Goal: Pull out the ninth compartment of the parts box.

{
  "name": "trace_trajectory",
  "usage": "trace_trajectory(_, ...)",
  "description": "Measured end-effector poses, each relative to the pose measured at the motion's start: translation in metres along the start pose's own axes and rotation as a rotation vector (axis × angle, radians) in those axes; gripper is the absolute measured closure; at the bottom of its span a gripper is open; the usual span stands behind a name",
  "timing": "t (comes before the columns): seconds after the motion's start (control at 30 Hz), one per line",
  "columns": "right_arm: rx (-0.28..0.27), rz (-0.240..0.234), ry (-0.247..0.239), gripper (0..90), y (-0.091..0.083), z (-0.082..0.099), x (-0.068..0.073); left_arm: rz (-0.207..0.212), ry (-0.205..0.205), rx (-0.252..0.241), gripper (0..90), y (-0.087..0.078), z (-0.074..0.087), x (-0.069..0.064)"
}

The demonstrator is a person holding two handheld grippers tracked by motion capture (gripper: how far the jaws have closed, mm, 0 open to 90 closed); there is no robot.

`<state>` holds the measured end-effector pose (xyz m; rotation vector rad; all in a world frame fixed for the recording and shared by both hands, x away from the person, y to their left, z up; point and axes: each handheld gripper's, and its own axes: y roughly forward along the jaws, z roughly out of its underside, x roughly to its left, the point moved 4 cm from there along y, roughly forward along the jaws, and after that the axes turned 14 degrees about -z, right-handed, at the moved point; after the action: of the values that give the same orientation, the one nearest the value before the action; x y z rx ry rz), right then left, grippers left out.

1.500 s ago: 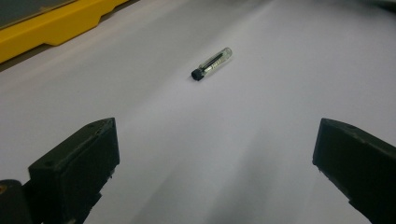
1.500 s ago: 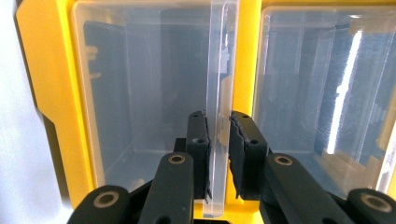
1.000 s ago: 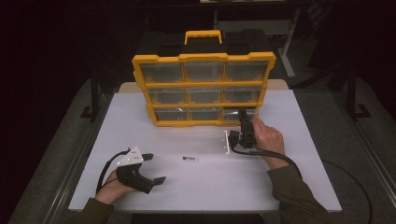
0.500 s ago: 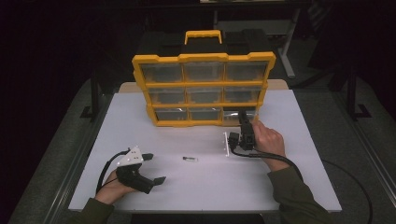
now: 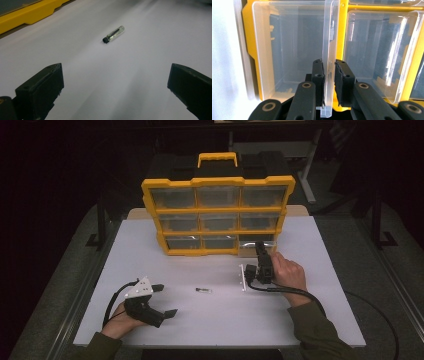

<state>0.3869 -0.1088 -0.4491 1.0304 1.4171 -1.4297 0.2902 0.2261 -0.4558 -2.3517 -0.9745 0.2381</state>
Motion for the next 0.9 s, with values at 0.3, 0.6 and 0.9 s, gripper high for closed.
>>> trace_trajectory(0.3, -0.004, -0.010, -0.001, 77.9, -0.005, 0.000, 0.001, 0.000, 0.004, 0.000, 0.4, -0.001, 0.000, 0.001)
trace_trajectory(0.6, -0.011, -0.015, -0.007, 77.9, -0.013, 0.000, 0.003, 0.000, 0.004, -0.002, 0.4, -0.001, -0.001, 0.001)
trace_trajectory(0.9, -0.013, -0.021, -0.003, 77.8, -0.018, 0.000, 0.004, -0.001, 0.001, -0.007, 0.4, -0.001, -0.001, 0.000)
